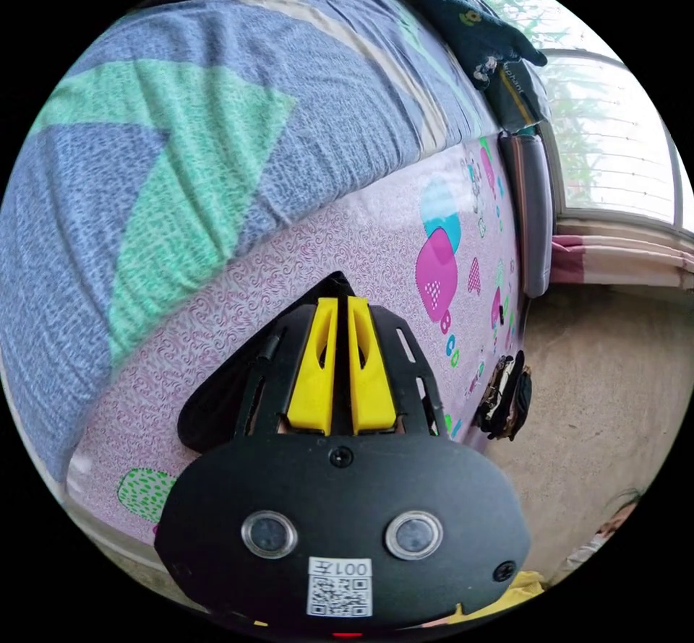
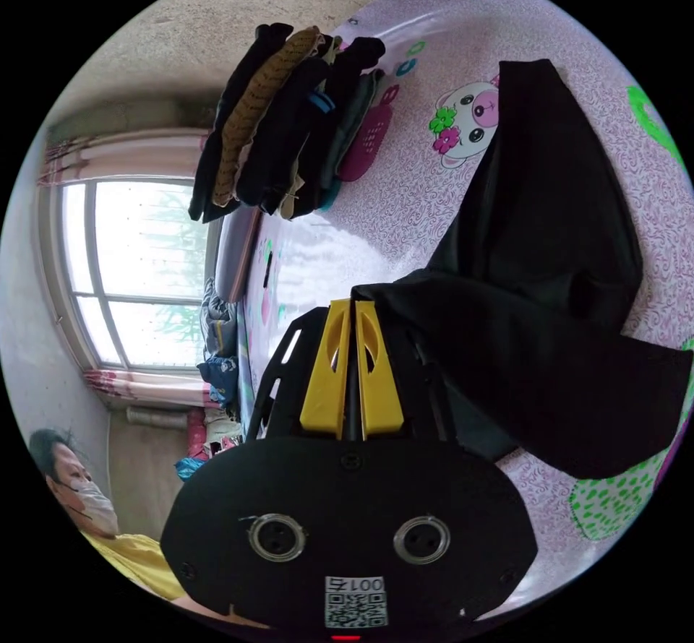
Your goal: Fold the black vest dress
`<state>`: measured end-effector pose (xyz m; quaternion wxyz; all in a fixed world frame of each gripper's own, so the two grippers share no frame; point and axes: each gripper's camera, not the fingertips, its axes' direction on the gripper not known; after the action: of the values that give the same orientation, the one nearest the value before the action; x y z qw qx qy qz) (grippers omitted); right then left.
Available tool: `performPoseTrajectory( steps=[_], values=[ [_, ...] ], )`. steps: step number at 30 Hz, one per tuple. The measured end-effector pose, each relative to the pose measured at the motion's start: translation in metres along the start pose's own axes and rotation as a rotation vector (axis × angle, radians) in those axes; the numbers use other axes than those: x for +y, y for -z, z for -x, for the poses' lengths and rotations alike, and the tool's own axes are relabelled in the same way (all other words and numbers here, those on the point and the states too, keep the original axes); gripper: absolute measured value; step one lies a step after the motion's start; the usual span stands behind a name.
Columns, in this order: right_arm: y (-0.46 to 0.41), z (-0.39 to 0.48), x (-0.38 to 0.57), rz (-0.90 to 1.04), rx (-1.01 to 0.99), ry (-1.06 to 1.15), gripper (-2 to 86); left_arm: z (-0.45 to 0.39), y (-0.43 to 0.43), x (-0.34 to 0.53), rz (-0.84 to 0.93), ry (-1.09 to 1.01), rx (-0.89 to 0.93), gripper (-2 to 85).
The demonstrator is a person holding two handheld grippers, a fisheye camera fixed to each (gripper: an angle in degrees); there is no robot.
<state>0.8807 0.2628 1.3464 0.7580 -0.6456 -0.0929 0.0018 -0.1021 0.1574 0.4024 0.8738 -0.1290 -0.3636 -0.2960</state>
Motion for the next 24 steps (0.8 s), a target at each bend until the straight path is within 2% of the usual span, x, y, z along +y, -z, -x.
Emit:
performPoseTrajectory(
  steps=[7, 11, 15, 18, 19, 22, 23, 24],
  values=[
    [-0.001, 0.016, -0.005, -0.051, -0.071, 0.013, 1.0, -0.033, 0.019, -0.003, -0.096, -0.003, 0.053, 1.3],
    [0.008, 0.024, -0.008, -0.060, -0.174, -0.009, 1.0, -0.044, 0.039, -0.004, -0.167, 0.034, 0.117, 0.5],
    [0.015, 0.044, -0.007, -0.037, -0.312, 0.002, 1.2, -0.072, 0.060, 0.002, -0.230, -0.025, 0.073, -0.4],
    [0.009, 0.077, 0.001, 0.015, -0.412, 0.085, 1.7, -0.122, 0.065, 0.013, -0.179, -0.276, 0.026, -0.7],
    [0.006, 0.088, 0.003, 0.043, -0.416, 0.119, 1.8, -0.152, 0.060, 0.022, -0.111, -0.447, 0.002, -0.8],
    [-0.029, 0.159, 0.020, 0.291, -0.369, 0.403, 2.6, -0.234, 0.030, 0.067, 0.118, -0.953, -0.092, -1.0],
    [-0.050, 0.192, 0.031, 0.418, -0.318, 0.552, 3.1, -0.263, 0.016, 0.094, 0.194, -1.156, -0.141, -1.1],
    [-0.072, 0.224, 0.047, 0.549, -0.251, 0.715, 3.7, -0.276, 0.008, 0.108, 0.229, -1.249, -0.164, -1.1]
  ],
)
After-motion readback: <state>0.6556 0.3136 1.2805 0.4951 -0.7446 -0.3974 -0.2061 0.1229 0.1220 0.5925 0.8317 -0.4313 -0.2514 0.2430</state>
